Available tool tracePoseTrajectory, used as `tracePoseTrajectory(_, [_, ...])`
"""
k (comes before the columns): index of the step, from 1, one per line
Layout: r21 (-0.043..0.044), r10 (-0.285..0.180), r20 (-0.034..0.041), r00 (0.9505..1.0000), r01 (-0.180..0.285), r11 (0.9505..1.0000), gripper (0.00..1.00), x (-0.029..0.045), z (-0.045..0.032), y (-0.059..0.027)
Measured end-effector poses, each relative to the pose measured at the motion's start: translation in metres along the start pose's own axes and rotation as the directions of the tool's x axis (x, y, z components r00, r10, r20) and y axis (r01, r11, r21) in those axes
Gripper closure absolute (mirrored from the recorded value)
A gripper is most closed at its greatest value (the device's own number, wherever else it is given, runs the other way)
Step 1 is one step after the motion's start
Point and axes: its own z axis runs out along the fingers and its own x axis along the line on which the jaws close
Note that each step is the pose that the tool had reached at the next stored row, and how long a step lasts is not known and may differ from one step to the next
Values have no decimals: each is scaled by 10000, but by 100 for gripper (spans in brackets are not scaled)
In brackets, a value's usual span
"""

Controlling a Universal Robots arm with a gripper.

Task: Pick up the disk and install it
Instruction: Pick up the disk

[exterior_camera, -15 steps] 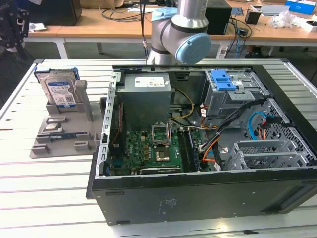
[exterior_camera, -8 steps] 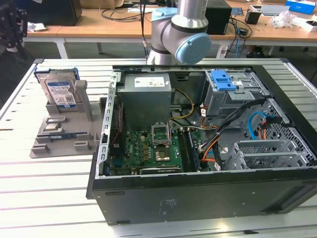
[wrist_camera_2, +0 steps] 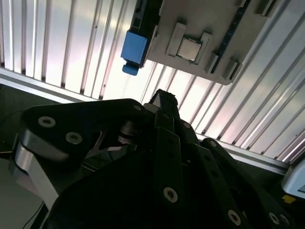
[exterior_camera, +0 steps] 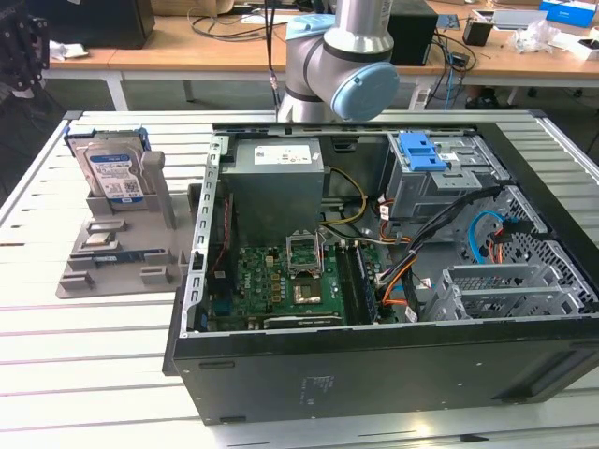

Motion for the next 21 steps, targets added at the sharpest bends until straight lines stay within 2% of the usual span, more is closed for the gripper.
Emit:
tracePoseTrajectory(6, [-18, -740, -20, 9973, 740, 9973, 89, 0, 0, 0])
tracePoseTrajectory(12, [-19, -768, -22, 9970, 767, 9970, 89, 0, 0, 0])
tracePoseTrajectory(13, [-19, -768, -22, 9970, 768, 9970, 83, 0, 0, 0])
tracePoseTrajectory(14, [-19, -768, -22, 9970, 768, 9970, 83, 0, 0, 0])
tracePoseTrajectory(18, [-19, -768, -22, 9970, 768, 9970, 58, 0, 0, 0])
tracePoseTrajectory(19, [-20, -769, -22, 9970, 769, 9970, 58, 0, 0, 0])
tracePoseTrajectory(20, [-19, -769, -21, 9970, 769, 9970, 52, 0, 0, 0])
tracePoseTrajectory(21, [-19, -769, -22, 9970, 769, 9970, 52, 0, 0, 0])
